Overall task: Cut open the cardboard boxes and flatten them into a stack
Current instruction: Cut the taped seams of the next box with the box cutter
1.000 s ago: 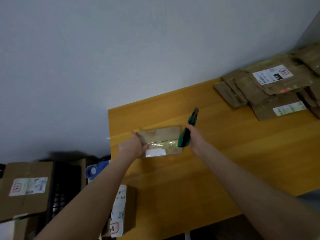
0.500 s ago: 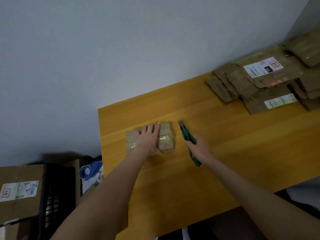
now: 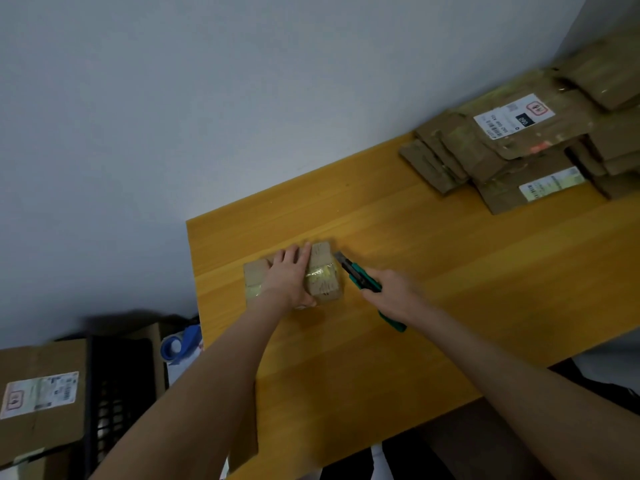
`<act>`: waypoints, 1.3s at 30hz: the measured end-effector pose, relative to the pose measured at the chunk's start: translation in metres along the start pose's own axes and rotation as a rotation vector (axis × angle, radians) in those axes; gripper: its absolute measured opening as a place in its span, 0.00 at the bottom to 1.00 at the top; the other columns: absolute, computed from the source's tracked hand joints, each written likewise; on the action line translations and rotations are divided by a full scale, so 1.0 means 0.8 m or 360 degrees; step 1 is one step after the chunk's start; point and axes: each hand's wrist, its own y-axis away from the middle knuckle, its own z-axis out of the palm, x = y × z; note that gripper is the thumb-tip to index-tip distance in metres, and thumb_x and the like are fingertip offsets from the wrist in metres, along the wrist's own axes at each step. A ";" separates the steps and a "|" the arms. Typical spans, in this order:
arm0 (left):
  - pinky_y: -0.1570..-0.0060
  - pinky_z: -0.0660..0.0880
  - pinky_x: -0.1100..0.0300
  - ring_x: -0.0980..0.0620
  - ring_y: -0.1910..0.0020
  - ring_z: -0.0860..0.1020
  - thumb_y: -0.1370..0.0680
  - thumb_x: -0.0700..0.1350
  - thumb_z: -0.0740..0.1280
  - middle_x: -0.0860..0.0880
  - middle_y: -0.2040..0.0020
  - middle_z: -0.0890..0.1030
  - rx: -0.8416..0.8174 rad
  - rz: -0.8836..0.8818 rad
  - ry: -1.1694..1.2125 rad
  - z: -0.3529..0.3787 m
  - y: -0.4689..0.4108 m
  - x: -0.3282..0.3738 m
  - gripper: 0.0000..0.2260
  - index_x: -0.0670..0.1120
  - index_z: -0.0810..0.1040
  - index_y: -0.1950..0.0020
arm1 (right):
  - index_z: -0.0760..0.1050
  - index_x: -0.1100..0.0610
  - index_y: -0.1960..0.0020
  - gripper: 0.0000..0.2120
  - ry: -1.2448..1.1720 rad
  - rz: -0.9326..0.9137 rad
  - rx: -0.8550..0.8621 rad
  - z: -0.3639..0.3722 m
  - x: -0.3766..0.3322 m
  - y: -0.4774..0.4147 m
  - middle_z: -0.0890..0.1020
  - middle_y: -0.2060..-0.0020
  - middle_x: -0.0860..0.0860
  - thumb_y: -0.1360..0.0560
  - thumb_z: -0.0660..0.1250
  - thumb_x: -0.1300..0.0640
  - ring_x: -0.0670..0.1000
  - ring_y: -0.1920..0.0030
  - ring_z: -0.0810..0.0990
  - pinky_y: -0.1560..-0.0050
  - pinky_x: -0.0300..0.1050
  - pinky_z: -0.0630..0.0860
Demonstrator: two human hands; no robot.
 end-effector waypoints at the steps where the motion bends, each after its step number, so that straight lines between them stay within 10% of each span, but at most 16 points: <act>1: 0.27 0.52 0.44 0.42 0.24 0.52 0.35 0.59 0.77 0.46 0.22 0.52 0.0008 -0.0001 0.0004 0.000 0.001 0.000 0.56 0.51 0.40 0.21 | 0.70 0.45 0.31 0.20 0.0046 -0.0010 -0.0005 0.000 -0.002 0.000 0.79 0.65 0.48 0.23 0.63 0.51 0.44 0.71 0.73 0.77 0.36 0.66; 32: 0.28 0.56 0.40 0.41 0.26 0.56 0.32 0.60 0.74 0.45 0.24 0.54 -0.0018 0.0017 0.0009 -0.007 0.011 0.001 0.53 0.49 0.43 0.21 | 0.76 0.50 0.44 0.13 0.0716 0.0027 -0.0156 -0.023 -0.029 0.039 0.74 0.68 0.47 0.25 0.62 0.46 0.47 0.70 0.72 0.74 0.39 0.67; 39: 0.39 0.69 0.45 0.39 0.32 0.66 0.30 0.64 0.71 0.40 0.28 0.63 0.0135 -0.0463 0.0539 -0.033 0.002 0.008 0.47 0.47 0.47 0.22 | 0.74 0.58 0.44 0.14 -0.0983 0.0563 0.0111 -0.011 -0.035 0.026 0.80 0.56 0.51 0.22 0.64 0.48 0.50 0.56 0.79 0.57 0.46 0.77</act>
